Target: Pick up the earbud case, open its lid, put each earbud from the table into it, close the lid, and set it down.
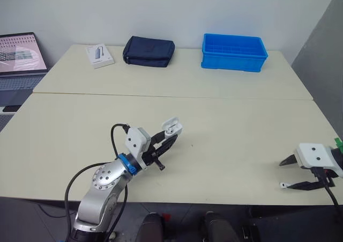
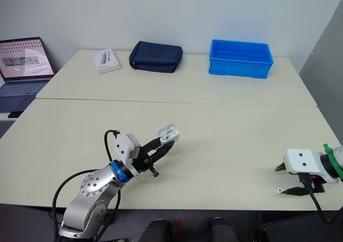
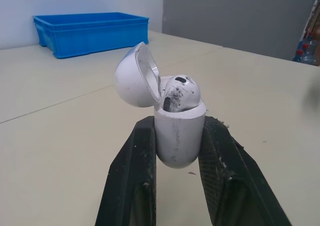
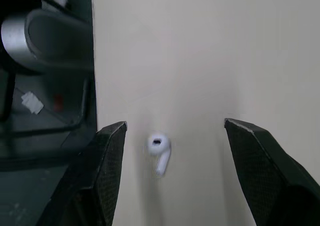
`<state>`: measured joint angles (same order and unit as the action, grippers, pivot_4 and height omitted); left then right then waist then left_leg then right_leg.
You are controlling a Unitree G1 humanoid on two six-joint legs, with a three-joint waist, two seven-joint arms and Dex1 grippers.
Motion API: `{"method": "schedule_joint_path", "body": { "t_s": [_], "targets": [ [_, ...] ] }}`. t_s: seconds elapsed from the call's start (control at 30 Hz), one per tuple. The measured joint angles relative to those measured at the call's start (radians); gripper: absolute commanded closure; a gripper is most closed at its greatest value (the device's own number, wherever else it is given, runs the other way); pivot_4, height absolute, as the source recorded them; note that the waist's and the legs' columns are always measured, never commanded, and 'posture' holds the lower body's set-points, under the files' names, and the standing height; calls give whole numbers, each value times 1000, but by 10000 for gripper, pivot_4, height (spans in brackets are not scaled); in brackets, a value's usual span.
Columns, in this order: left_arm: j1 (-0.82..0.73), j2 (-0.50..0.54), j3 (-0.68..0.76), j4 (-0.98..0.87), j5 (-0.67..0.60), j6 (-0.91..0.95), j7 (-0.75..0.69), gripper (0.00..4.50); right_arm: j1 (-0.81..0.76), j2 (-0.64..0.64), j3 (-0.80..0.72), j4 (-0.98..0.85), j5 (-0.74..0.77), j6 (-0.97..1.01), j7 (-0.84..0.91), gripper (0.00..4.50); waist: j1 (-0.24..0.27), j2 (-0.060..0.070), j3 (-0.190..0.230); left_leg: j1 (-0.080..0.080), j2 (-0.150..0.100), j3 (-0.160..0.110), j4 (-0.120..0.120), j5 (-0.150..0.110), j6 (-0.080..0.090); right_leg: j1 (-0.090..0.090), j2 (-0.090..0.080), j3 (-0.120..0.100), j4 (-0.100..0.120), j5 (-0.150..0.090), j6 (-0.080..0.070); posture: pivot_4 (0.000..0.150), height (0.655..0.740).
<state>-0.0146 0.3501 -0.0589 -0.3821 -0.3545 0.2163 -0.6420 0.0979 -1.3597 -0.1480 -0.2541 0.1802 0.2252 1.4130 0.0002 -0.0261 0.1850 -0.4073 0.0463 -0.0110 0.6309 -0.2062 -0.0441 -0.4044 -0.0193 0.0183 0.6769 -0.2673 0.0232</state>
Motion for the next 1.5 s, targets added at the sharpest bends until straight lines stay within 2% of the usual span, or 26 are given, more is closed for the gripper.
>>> {"method": "schedule_joint_path", "body": {
  "t_s": [0.13, 0.27, 0.43, 0.77, 1.03, 1.27, 1.4, 1.5],
  "targets": [
    [2, -2, -7, 0, 0, 2, 0, 37202, 42, -15, -13, -142, -91, 190, -98, 12778, -3, 0, 0, 1, 0, 1, 0, 0, 0, 0, 0, 1, 0, -2, -4, 1500, 7376],
    [4, -2, -14, -1, 0, 10, 0, 37202, 38, -2, 35, -225, -137, 281, -169, 12778, -2, 0, 0, 0, 0, 0, 0, 0, 0, 0, 0, 0, -1, -2, -4, 1500, 7376],
    [4, -3, -16, -1, 0, 15, 1, 37202, -1, 29, 151, -231, -174, 317, -213, 12778, -3, 0, 0, -1, 0, 1, 0, 0, 0, -1, -1, 0, -2, -2, -3, 1500, 7376],
    [4, -3, -16, -1, 0, 15, 1, 37202, -49, 31, 234, -179, -209, 309, -215, 12778, -3, 0, 0, -1, 0, 0, 0, 0, 0, -1, -1, 0, -2, -2, -3, 1500, 7376],
    [4, -3, -15, -1, 0, 15, 1, 37202, -73, 37, 260, -162, -209, 306, -210, 40647, -4, -1, 0, -1, 0, 1, 1, 0, 0, 0, 0, 0, -2, -2, -4, 1500, 7376],
    [4, -3, -15, -1, 0, 15, -1, 37202, -103, 53, 266, -160, -205, 307, -212, 41127, -5, -1, 0, -1, 0, 1, 1, 0, 0, 0, 0, 1, -1, -2, -4, 1500, 7376],
    [-5, -3, -14, -1, 0, 13, -4, 37202, -243, 132, 252, -154, -172, 300, -226, 41127, -9, -1, 0, -1, 0, 0, 1, 0, 0, -1, 0, 0, 0, -1, -3, 1500, 7376],
    [-25, -4, -11, 5, 0, 3, -6, 37202, -436, 289, 246, -149, -127, 343, -289, 41127, -15, -1, 0, 0, 0, 0, 1, 0, 0, -1, 1, 0, 0, 0, 0, 1500, 7376]
  ]
}}
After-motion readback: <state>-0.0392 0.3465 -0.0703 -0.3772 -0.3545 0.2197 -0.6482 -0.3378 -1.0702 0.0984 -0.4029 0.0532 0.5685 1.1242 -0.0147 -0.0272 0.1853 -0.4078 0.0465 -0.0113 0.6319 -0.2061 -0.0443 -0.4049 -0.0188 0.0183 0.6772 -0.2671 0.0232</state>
